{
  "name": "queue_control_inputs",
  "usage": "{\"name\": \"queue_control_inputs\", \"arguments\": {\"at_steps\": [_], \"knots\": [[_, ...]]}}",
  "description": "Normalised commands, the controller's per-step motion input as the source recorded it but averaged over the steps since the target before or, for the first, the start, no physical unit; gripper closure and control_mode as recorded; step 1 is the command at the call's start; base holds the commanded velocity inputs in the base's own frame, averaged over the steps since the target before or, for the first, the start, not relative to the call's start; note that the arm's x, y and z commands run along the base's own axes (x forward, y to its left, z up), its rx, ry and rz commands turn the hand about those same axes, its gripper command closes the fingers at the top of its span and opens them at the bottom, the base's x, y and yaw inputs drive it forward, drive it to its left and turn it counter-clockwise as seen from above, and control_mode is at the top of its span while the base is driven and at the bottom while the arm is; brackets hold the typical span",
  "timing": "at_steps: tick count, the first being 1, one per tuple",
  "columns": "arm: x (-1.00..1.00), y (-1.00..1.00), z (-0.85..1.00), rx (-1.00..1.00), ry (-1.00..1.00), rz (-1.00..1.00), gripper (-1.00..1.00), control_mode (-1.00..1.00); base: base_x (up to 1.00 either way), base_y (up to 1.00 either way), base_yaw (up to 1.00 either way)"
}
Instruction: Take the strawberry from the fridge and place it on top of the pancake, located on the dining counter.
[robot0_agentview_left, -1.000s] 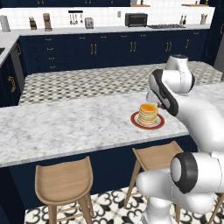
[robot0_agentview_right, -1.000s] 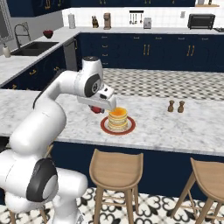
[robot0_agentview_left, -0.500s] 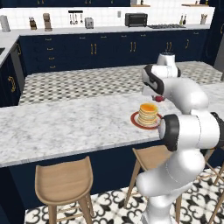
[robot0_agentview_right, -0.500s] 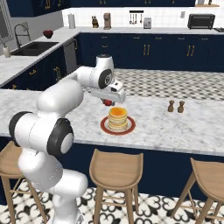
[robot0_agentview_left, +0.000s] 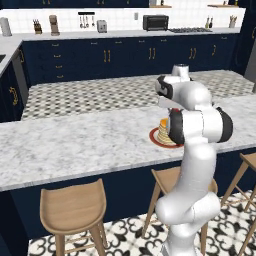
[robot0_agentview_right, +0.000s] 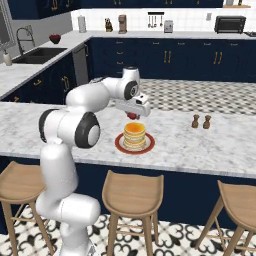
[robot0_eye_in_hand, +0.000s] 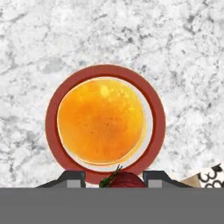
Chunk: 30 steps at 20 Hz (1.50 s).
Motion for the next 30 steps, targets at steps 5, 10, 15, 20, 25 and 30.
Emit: {"name": "queue_control_inputs", "arguments": {"at_steps": [5,10,15,20,25,30], "knots": [[0.71,-0.03,-0.32,0.0,0.03,0.0,1.0,-1.0,0.0,0.0,0.0],[0.0,-0.02,-0.34,0.0,0.03,0.0,1.0,-1.0,0.0,0.0,0.0],[-0.45,-0.02,-0.31,0.0,0.03,0.0,1.0,-1.0,0.0,0.0,0.0],[-0.2,-0.01,-0.23,0.0,0.05,0.0,1.0,-1.0,0.0,0.0,0.0],[0.11,0.05,-0.05,0.0,0.0,0.0,1.0,-1.0,0.0,0.0,0.0],[-0.11,0.11,-0.16,0.0,-0.02,0.0,1.0,-1.0,0.0,0.0,0.0]]}}
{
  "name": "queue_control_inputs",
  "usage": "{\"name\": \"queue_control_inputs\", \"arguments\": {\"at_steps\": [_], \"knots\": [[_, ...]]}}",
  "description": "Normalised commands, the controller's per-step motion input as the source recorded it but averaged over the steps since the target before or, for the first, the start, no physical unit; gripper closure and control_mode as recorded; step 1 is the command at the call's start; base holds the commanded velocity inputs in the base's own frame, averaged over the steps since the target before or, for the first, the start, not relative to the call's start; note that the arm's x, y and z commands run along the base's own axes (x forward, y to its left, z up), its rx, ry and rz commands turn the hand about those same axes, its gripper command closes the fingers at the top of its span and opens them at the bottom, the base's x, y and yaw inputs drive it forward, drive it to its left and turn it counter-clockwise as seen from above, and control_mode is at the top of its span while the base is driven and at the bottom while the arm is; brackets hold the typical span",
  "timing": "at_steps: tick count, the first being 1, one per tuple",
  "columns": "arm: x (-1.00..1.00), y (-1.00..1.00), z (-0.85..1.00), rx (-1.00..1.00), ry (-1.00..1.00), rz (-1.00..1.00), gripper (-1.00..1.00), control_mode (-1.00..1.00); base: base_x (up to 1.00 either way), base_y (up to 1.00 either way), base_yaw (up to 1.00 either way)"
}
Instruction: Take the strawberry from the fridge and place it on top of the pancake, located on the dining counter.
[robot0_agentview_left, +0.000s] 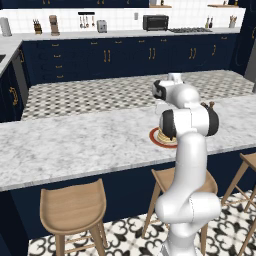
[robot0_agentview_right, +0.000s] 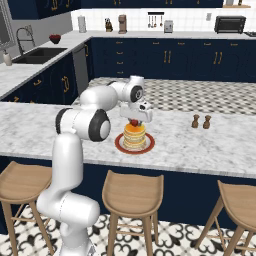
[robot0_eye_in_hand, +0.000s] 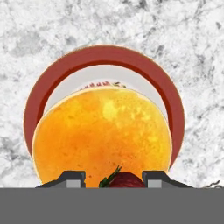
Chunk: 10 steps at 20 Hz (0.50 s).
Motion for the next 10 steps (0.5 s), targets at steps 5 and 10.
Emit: {"name": "queue_control_inputs", "arguments": {"at_steps": [5,10], "knots": [[0.13,-0.03,-0.1,-0.01,-0.04,0.0,1.0,-1.0,0.0,0.0,0.0],[0.15,0.0,-0.13,-0.01,-0.09,0.01,1.0,-1.0,0.0,0.0,0.0]]}}
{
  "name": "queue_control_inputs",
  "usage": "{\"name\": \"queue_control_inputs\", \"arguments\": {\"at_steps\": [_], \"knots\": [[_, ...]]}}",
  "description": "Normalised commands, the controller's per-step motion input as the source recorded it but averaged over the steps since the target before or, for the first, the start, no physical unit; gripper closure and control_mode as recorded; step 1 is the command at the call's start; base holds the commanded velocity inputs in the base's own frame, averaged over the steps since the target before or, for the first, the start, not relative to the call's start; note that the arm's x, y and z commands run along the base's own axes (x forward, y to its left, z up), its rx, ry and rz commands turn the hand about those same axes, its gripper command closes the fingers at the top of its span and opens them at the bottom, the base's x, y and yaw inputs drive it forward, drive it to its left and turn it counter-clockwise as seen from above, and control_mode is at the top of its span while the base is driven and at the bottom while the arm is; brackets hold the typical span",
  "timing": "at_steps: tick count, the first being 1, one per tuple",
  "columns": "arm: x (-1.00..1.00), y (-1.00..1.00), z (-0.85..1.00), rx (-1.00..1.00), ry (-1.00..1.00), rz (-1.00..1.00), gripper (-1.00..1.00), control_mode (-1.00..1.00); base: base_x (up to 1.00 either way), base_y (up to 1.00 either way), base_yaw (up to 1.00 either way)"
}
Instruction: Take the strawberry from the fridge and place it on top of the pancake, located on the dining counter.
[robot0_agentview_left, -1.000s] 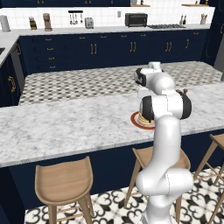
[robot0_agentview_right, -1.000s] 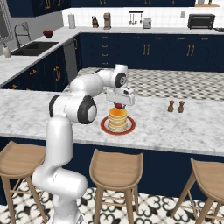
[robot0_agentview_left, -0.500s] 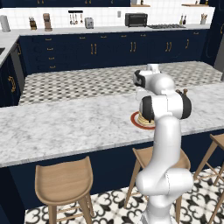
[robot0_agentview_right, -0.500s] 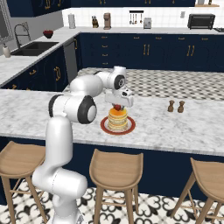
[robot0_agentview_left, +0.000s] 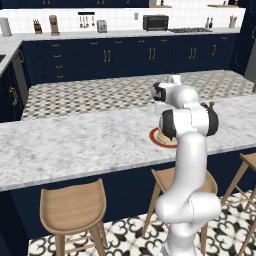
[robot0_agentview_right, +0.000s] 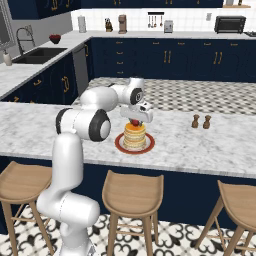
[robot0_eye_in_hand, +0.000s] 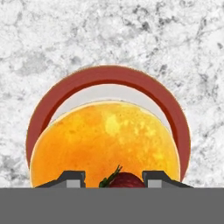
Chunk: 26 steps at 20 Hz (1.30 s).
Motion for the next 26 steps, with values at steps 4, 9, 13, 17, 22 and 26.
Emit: {"name": "queue_control_inputs", "arguments": {"at_steps": [4,9,13,17,22,26], "knots": [[0.07,0.0,-0.06,0.0,-0.1,0.02,1.0,-1.0,0.0,0.0,0.0],[-0.02,0.0,-0.09,0.0,0.0,0.0,1.0,-1.0,0.0,0.0,0.0],[-0.19,0.0,-0.18,0.0,0.0,0.0,1.0,-1.0,0.0,0.0,0.0],[-0.23,0.04,-0.22,0.0,0.0,0.0,-1.0,-1.0,0.0,0.0,0.0],[-0.25,0.02,-0.14,0.0,0.0,0.0,-1.0,-1.0,0.0,0.0,0.0],[-0.12,0.0,0.0,0.0,0.0,0.0,-1.0,-1.0,0.0,0.0,0.0]]}}
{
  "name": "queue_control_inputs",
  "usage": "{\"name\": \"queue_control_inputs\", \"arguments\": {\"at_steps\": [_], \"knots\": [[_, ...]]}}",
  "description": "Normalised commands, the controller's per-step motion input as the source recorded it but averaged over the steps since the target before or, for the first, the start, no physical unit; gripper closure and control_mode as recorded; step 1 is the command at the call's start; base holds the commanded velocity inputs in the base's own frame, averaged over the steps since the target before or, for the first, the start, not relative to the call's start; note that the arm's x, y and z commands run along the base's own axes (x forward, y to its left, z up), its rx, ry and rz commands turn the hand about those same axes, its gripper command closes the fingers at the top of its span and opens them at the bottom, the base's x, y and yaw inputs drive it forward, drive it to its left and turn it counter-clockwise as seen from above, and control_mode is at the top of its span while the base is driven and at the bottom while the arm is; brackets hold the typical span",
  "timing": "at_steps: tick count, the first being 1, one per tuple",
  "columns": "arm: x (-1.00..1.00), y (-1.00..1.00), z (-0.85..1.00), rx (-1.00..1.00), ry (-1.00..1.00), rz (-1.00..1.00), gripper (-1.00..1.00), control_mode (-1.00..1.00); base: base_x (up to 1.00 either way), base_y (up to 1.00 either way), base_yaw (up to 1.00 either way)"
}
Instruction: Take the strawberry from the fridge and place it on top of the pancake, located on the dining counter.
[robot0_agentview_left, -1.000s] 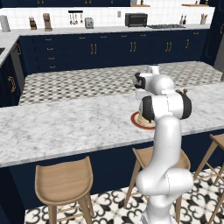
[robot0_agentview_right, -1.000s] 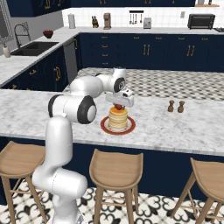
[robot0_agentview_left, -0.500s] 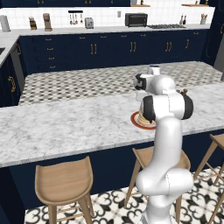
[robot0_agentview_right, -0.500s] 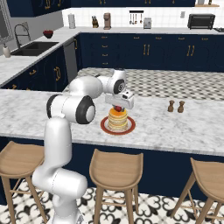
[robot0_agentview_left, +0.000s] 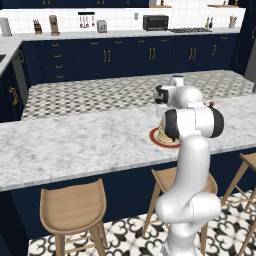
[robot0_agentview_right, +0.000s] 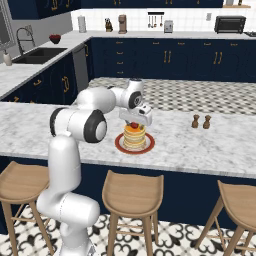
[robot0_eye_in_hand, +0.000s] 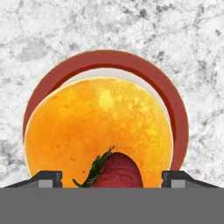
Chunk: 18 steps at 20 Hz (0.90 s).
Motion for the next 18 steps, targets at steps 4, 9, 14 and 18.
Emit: {"name": "queue_control_inputs", "arguments": {"at_steps": [4,9,14,18], "knots": [[0.0,0.0,0.05,0.0,-0.04,0.0,-1.0,-1.0,0.0,0.0,0.0],[-0.03,0.0,0.22,0.0,-0.08,0.0,-1.0,-1.0,0.0,0.0,0.0],[-0.21,0.01,0.15,-0.01,-0.1,0.0,-1.0,-1.0,0.0,0.0,0.0],[-0.85,0.05,0.08,0.0,-0.18,0.0,-1.0,-1.0,0.0,0.0,0.0]]}}
